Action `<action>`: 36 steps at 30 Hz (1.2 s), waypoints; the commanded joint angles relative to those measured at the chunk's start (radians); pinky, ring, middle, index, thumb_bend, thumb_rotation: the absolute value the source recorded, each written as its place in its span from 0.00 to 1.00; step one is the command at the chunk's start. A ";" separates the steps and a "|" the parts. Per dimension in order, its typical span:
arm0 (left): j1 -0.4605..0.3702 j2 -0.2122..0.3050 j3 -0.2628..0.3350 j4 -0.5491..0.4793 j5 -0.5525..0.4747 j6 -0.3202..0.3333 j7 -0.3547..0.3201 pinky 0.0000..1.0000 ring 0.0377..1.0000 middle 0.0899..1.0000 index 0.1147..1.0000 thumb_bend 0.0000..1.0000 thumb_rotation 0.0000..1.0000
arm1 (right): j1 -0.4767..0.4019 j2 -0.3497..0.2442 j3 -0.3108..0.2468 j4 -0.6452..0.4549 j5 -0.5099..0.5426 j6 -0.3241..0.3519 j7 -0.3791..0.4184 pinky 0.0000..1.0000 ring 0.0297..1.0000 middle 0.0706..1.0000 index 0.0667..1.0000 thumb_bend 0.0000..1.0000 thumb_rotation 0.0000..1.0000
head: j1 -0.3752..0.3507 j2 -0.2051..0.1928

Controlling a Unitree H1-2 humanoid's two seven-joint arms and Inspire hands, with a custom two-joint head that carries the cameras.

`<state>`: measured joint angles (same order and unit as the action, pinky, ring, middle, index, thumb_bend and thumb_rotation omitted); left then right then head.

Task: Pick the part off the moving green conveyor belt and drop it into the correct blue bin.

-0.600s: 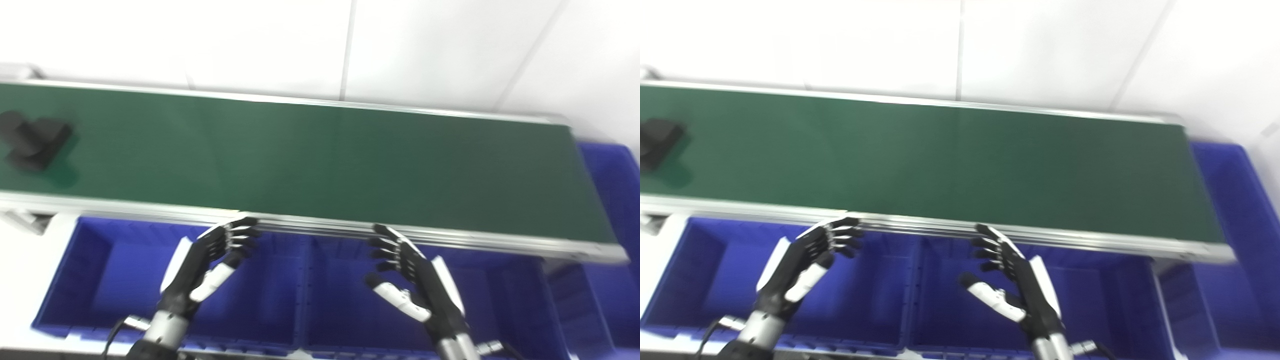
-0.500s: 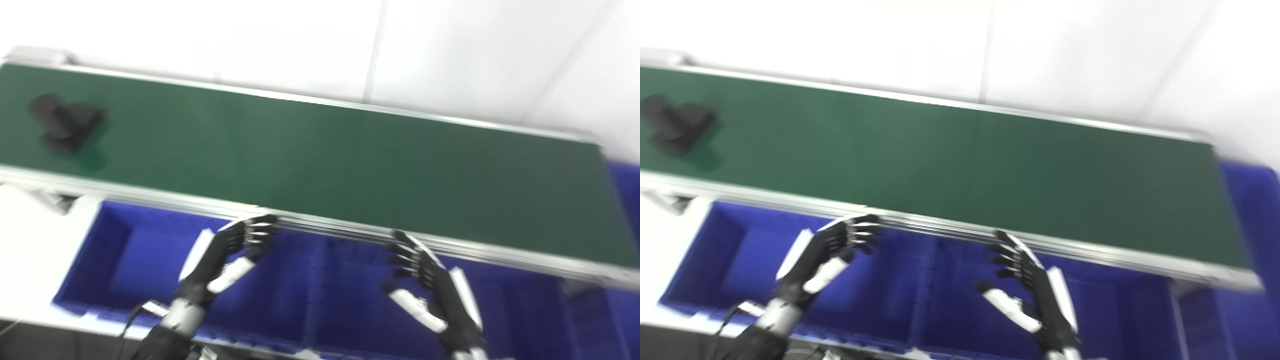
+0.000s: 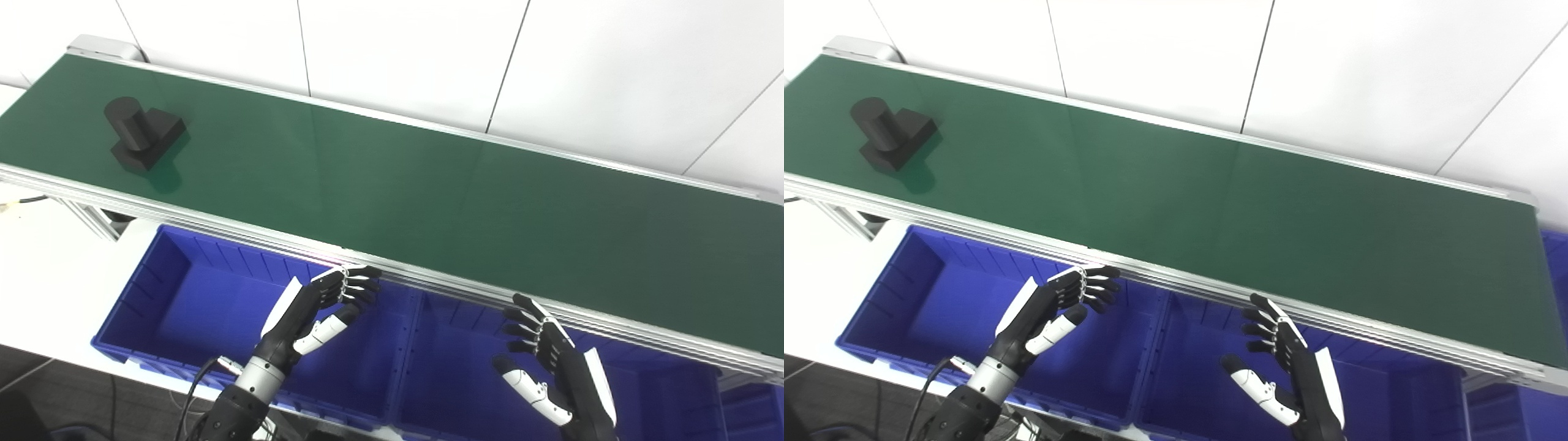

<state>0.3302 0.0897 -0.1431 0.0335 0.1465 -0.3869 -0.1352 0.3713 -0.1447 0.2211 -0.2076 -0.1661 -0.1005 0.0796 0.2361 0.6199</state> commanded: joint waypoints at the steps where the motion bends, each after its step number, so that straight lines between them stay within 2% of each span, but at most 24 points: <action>1: -0.014 -0.007 -0.004 -0.004 0.006 -0.043 0.019 0.54 0.61 0.66 0.72 0.74 0.90 | -0.008 -0.007 -0.007 -0.009 0.006 -0.072 0.003 0.66 0.75 0.79 0.86 0.56 0.50 | -0.001 0.000; 2: -0.016 -0.009 -0.005 0.003 0.010 -0.046 0.022 0.54 0.61 0.66 0.72 0.74 0.90 | -0.010 -0.010 -0.009 0.000 0.008 -0.083 0.004 0.66 0.74 0.79 0.86 0.56 0.50 | 0.018 -0.018; 3: -0.017 -0.010 -0.007 0.008 0.013 -0.048 0.024 0.54 0.61 0.66 0.72 0.74 0.90 | -0.012 -0.012 -0.010 0.007 0.010 -0.091 0.005 0.66 0.75 0.79 0.86 0.55 0.51 | 0.018 -0.018; 4: -0.019 -0.014 -0.008 0.019 0.018 -0.054 0.029 0.54 0.61 0.66 0.72 0.74 0.90 | -0.015 -0.015 -0.012 0.019 0.013 -0.101 0.005 0.66 0.75 0.79 0.86 0.55 0.51 | 0.040 -0.043; 5: -0.021 -0.016 -0.010 0.028 0.021 -0.059 0.034 0.54 0.61 0.66 0.71 0.74 0.89 | -0.017 -0.016 -0.014 0.027 0.015 -0.108 0.005 0.65 0.74 0.79 0.87 0.56 0.52 | 0.040 -0.043; 6: -0.025 -0.020 -0.011 0.040 0.026 -0.065 0.040 0.54 0.61 0.66 0.71 0.73 0.89 | -0.020 -0.018 -0.017 0.040 0.016 -0.119 0.004 0.65 0.74 0.79 0.87 0.56 0.52 | 0.060 -0.067; 9: -0.033 -0.028 -0.014 0.065 0.034 -0.075 0.053 0.53 0.60 0.65 0.70 0.73 0.88 | -0.027 -0.022 -0.022 0.062 0.018 -0.134 0.005 0.65 0.74 0.79 0.87 0.57 0.55 | 0.069 -0.081; 10: -0.038 -0.029 -0.016 0.076 0.034 -0.078 0.057 0.53 0.60 0.65 0.70 0.73 0.88 | -0.031 -0.024 -0.023 0.070 0.015 -0.138 0.004 0.65 0.74 0.79 0.87 0.57 0.55 | 0.077 -0.100; 13: -0.051 -0.029 -0.025 0.102 0.032 -0.082 0.069 0.54 0.60 0.65 0.70 0.72 0.87 | -0.039 -0.024 -0.028 0.087 0.017 -0.136 0.005 0.65 0.74 0.79 0.87 0.55 0.51 | 0.073 -0.116; 16: -0.059 -0.026 -0.032 0.114 0.032 -0.083 0.078 0.53 0.60 0.65 0.70 0.71 0.86 | -0.045 -0.023 -0.029 0.099 0.023 -0.144 0.006 0.66 0.75 0.79 0.87 0.54 0.47 | 0.070 -0.123; 21: -0.071 -0.024 -0.039 0.134 0.034 -0.082 0.093 0.53 0.59 0.64 0.69 0.74 0.87 | -0.053 -0.021 -0.030 0.108 0.019 -0.150 0.002 0.65 0.75 0.79 0.87 0.55 0.46 | 0.073 -0.140; 23: -0.076 -0.022 -0.043 0.138 0.035 -0.083 0.099 0.52 0.59 0.64 0.69 0.71 0.85 | -0.056 -0.020 -0.030 0.110 0.017 -0.154 0.000 0.65 0.74 0.78 0.86 0.54 0.44 | 0.074 -0.144; 32: -0.098 -0.007 -0.071 0.170 0.023 -0.082 0.128 0.51 0.58 0.63 0.68 0.70 0.82 | -0.069 -0.021 -0.033 0.141 0.014 -0.182 -0.001 0.64 0.74 0.79 0.86 0.54 0.44 | 0.092 -0.179; 36: -0.100 -0.005 -0.075 0.174 0.018 -0.082 0.131 0.52 0.58 0.63 0.68 0.69 0.80 | -0.069 -0.021 -0.033 0.140 0.011 -0.177 0.000 0.63 0.74 0.79 0.86 0.53 0.43 | 0.093 -0.180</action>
<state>0.2450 0.0812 -0.2129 0.2207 0.1727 -0.4274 -0.0215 0.3098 -0.1663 0.1945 -0.0458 -0.1579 -0.2226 0.0794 0.3283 0.4387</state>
